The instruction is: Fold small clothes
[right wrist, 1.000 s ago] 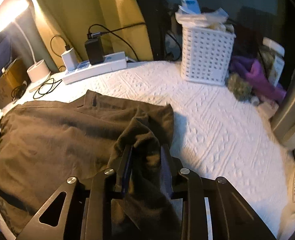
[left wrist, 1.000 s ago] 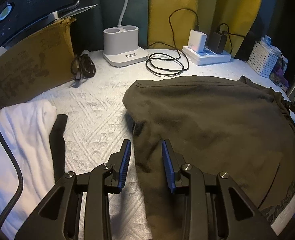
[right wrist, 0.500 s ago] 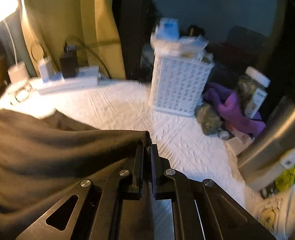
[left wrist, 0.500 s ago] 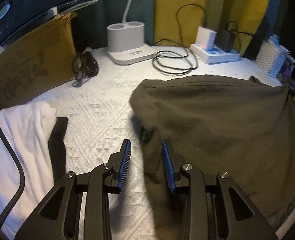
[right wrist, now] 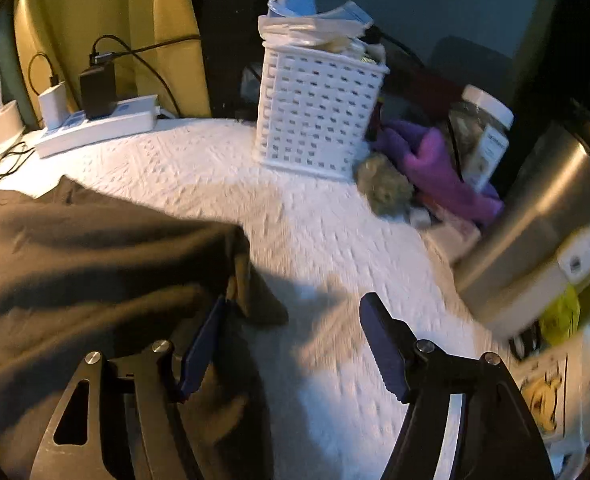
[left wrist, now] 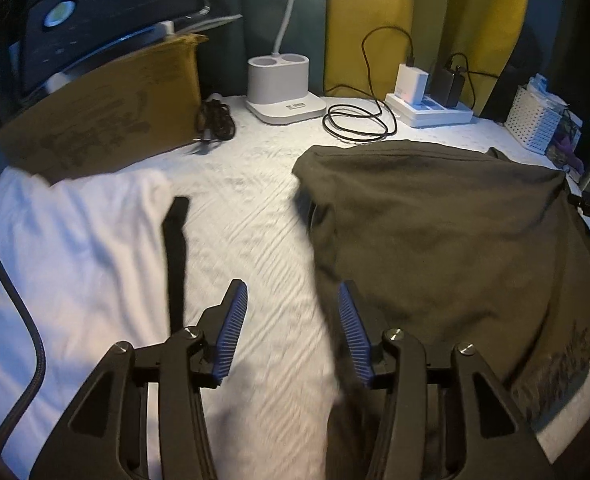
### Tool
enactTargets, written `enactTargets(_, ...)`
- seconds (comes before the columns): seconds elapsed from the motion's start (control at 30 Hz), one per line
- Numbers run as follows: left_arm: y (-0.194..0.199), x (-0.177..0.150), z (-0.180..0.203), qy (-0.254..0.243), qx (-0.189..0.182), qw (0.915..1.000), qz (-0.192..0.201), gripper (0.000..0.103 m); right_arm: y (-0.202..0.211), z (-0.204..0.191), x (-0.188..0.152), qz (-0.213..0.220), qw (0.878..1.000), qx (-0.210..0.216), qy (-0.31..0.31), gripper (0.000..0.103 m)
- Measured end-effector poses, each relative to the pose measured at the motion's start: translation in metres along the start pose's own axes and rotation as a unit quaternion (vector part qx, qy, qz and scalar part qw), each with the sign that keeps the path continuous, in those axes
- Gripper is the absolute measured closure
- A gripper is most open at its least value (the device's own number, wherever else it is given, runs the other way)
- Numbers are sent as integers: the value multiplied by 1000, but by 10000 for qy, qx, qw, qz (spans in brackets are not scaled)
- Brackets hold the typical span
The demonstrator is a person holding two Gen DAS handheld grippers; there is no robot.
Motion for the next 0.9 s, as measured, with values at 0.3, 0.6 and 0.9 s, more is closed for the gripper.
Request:
enactTargets(0.3,40,-47,-4,133,-359,9992,81,55,58,4,-45,100,9998,30,-157,32)
enactTargets(0.6,49,-83,11,92,-676,9976,81,55,98,-5,-82,176,9993,56,-320,32)
enactTargets(0.9,39,-105,25,29,-704,9975,-21,43,122,-21,-113,192,9988,207,-403,32)
Point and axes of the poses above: each gripper's, at about its wrist camera, not at the fingertips, and y roughly against the way its jaws point, z to its right, x to its top, the point moved 1 cm from there along -y, roughly the way its jaws point, and after that the axes turned 4 degrees about y, right-handed, at the moved point
